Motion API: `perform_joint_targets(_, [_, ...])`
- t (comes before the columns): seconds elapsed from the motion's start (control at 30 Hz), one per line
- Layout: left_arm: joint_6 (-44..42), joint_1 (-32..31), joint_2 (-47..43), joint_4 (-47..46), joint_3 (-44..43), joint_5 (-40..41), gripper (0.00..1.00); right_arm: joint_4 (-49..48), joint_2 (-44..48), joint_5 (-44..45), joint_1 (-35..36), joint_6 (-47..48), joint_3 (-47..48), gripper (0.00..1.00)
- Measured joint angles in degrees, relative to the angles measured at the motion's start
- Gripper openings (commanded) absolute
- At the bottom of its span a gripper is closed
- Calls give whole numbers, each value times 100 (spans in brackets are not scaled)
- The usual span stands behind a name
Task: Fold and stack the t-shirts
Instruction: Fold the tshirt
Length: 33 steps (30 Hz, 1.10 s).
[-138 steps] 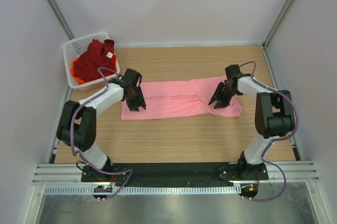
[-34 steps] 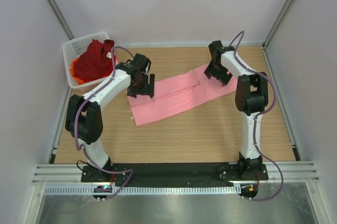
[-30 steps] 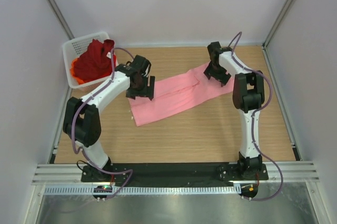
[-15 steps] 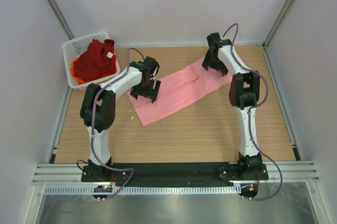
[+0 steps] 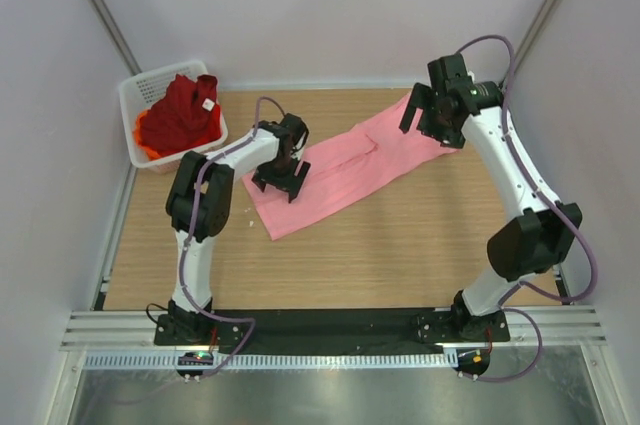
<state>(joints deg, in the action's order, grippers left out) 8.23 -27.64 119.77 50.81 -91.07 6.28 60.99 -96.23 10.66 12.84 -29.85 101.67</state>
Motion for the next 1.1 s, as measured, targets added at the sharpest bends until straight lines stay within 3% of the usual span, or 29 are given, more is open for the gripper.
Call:
perform_joint_targets(0.33, [697,-17,-90,-138,358,-247,75,-105,603,-271,50,94,-1971,100])
perform_joint_targets(0.6, [1919,-903,-719,-127,1377,-420,76,-297,603,-138,50,107,-2157,100])
perform_joint_targets(0.73, [2623,-1585,-872,11,1622,-540,77,-426,61,2,48,111,-1749,100])
perform_joint_targets(0.9, [3399,-2258,-962,111,1757,-813,78,-721,-1491,219,50,173,-409,100])
perform_joint_targets(1.1, [3919,-2664,-1014,111,1740,-992,82,-970,-3018,448,52,236,850,99])
